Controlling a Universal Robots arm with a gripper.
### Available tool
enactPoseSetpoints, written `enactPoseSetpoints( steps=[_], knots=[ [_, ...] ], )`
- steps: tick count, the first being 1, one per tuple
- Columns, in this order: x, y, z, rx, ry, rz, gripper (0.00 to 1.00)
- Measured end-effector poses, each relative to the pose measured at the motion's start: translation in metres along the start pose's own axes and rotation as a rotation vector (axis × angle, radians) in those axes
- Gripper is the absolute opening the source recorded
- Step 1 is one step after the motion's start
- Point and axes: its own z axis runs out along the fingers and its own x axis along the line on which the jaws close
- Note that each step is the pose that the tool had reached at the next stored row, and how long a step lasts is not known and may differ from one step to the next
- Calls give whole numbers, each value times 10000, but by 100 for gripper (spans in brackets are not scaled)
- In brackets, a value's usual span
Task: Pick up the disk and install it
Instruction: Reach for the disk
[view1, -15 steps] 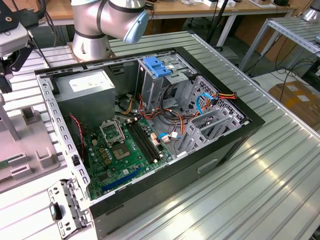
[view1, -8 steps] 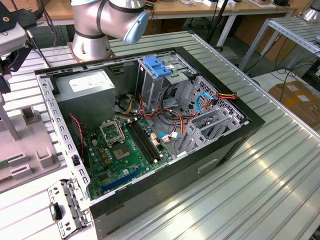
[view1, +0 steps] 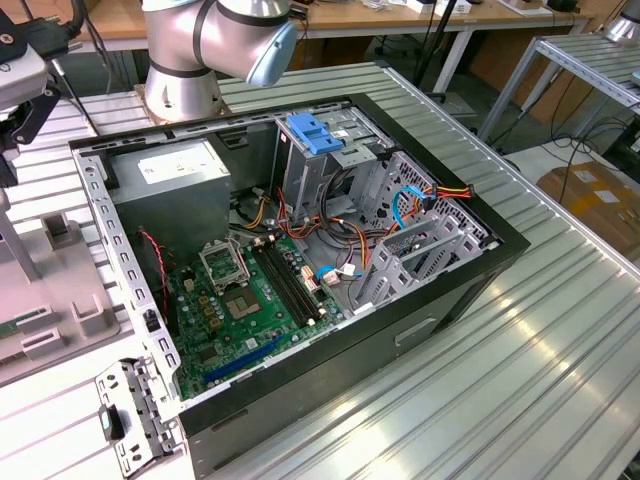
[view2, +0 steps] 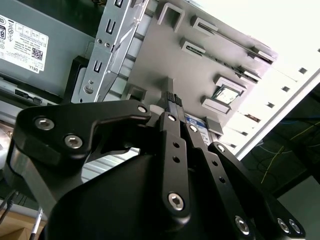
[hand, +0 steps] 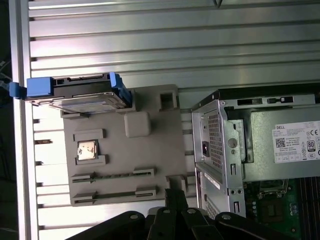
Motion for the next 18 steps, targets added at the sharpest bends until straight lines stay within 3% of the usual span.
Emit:
enactPoseSetpoints(
  steps=[11, 18],
  knots=[
    [44, 1, 13, 1, 1, -1, 11],
    [110, 63, 29, 1, 1, -1, 11]
  ],
)
